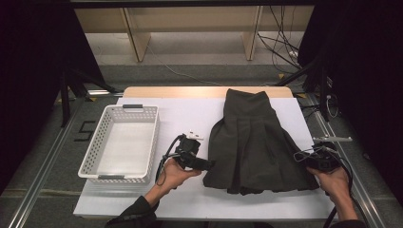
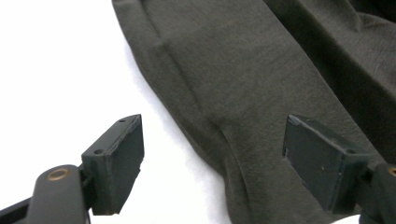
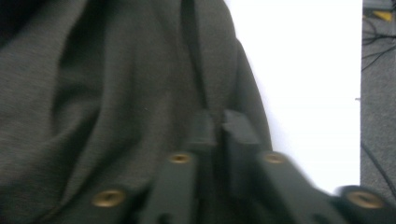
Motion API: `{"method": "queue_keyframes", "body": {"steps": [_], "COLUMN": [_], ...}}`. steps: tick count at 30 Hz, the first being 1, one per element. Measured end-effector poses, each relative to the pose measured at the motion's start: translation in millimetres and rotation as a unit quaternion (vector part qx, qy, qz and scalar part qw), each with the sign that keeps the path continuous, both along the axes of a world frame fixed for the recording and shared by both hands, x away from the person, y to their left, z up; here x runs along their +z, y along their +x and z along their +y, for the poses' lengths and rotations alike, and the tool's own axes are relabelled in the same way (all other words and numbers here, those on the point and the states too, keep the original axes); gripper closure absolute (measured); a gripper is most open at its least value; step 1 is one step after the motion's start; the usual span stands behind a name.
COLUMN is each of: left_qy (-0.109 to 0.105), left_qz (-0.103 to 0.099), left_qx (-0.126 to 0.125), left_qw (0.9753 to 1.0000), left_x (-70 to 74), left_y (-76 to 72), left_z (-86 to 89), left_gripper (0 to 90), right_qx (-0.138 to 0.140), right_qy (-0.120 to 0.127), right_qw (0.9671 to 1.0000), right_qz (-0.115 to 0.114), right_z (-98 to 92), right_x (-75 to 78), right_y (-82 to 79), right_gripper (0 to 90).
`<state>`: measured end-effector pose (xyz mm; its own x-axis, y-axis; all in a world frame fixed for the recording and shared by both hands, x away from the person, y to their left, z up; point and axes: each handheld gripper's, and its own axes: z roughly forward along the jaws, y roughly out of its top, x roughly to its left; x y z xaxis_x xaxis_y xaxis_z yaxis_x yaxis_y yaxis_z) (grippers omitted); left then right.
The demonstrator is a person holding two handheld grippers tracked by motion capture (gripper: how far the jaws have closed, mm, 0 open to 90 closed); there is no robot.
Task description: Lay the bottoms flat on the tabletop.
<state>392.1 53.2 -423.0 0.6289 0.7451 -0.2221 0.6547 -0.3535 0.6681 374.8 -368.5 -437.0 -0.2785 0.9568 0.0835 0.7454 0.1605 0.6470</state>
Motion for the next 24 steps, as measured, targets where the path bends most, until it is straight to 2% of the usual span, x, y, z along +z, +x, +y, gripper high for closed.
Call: {"method": "queue_keyframes", "body": {"steps": [4, 8, 12, 16, 20, 24], "left_qy": [-0.012, -0.023, -0.031, -0.039, -0.048, -0.054], "left_qz": [-0.001, -0.009, -0.011, -0.004, -0.003, -0.006], "left_qx": [0.018, 0.032, 0.046, 0.054, 0.061, 0.069], "left_qw": [0.9998, 0.9992, 0.9984, 0.9978, 0.9970, 0.9961], "left_x": [7.9, 17.5, 22.5, 24.0, 26.1, 28.3], "left_y": [5.8, 9.3, 12.1, 15.8, 18.4, 20.3], "left_z": [10.6, 19.7, 26.7, 33.3, 39.3, 42.8], "left_gripper": [20.0, 20.0, 18.4, 17.8, 17.7, 17.7], "right_qx": [0.030, 0.074, 0.136, 0.191, 0.225, 0.239], "right_qy": [0.007, 0.024, 0.029, 0.021, 0.017, 0.018], "right_qw": [0.9994, 0.9965, 0.9892, 0.9806, 0.9737, 0.9703], "right_qz": [-0.019, -0.031, -0.046, -0.037, -0.033, -0.033], "right_z": [14.2, 45.6, 89.8, 131.9, 161.8, 181.1], "right_x": [16.5, 30.7, 40.1, 37.5, 35.4, 34.8], "right_y": [-4.3, -8.1, -13.7, -19.0, -21.9, -22.1], "right_gripper": [89.5, 89.6, 89.7, 89.8, 89.9, 89.9]}}
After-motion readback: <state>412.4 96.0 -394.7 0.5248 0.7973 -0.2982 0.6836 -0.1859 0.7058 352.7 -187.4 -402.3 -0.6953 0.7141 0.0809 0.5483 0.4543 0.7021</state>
